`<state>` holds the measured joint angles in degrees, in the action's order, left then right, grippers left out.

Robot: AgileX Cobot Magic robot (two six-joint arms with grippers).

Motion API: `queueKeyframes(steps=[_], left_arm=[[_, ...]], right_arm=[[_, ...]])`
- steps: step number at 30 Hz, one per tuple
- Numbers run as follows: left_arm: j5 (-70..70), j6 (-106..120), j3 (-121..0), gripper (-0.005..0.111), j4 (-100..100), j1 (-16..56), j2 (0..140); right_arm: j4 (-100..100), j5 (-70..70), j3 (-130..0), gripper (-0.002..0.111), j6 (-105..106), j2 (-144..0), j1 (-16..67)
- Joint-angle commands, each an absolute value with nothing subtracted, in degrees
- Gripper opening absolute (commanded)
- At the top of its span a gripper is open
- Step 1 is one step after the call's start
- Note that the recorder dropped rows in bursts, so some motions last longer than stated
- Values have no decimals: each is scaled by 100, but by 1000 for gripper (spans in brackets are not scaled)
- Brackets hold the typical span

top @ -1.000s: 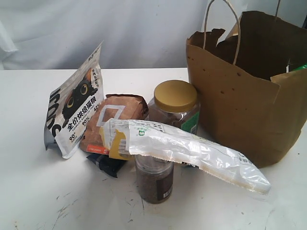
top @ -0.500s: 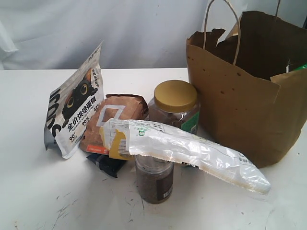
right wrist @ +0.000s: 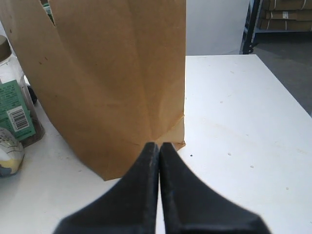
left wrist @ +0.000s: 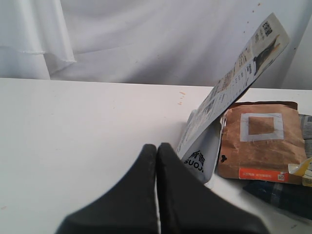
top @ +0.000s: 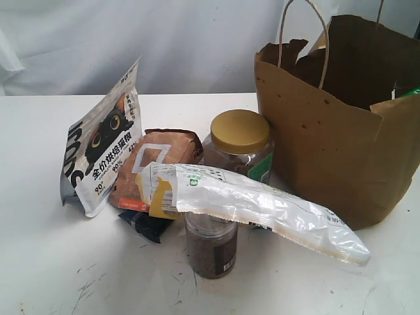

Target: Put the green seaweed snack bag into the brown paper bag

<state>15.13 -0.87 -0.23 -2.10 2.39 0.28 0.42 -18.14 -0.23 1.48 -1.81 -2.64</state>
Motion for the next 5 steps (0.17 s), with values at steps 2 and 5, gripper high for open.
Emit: queueKeyframes(steps=[2, 5], left_arm=[[1525, -103, 0, 0, -239, 224, 0], [1525, -103, 0, 0, -239, 224, 0]], right_arm=[[49, -1803, 0, 0, 196, -148, -298], [49, -1803, 0, 0, 196, -148, -298]])
